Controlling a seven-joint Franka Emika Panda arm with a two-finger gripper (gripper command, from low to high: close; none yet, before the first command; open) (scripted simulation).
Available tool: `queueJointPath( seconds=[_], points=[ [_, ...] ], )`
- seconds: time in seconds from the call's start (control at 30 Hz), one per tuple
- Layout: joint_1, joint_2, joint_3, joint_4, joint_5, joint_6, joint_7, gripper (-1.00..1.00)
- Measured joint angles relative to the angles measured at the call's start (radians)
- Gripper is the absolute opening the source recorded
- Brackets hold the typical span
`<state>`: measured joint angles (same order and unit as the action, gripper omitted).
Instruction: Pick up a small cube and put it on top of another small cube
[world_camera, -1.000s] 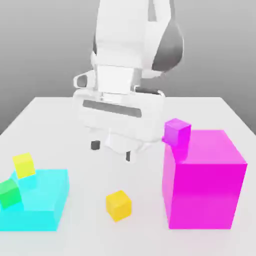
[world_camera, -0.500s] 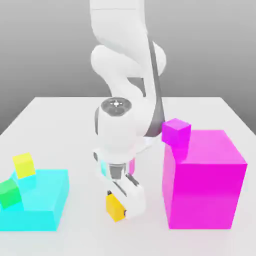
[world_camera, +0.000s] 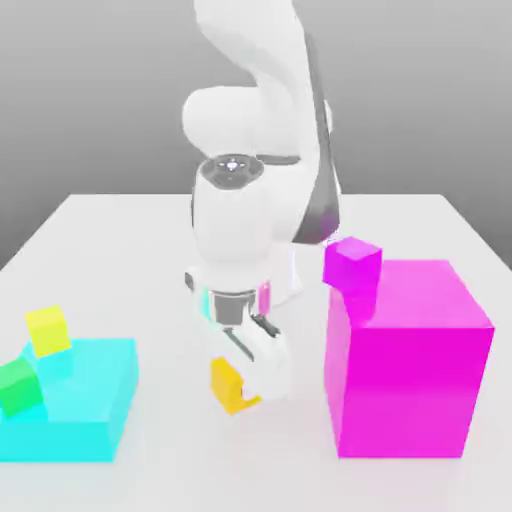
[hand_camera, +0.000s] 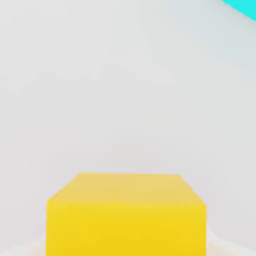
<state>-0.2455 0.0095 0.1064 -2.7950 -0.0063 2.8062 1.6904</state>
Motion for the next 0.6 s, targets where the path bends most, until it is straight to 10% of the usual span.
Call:
queueJointPath(
  seconds=[0.47,0.5,0.6],
  points=[
    [-0.193,0.085,-0.319,0.372,0.045,-0.289,-0.304,-1.00],
    [-0.195,0.111,-0.316,0.369,0.055,-0.262,-0.313,1.00],
    [-0.195,0.111,-0.316,0.369,0.055,-0.262,-0.313,1.00]
  ],
)
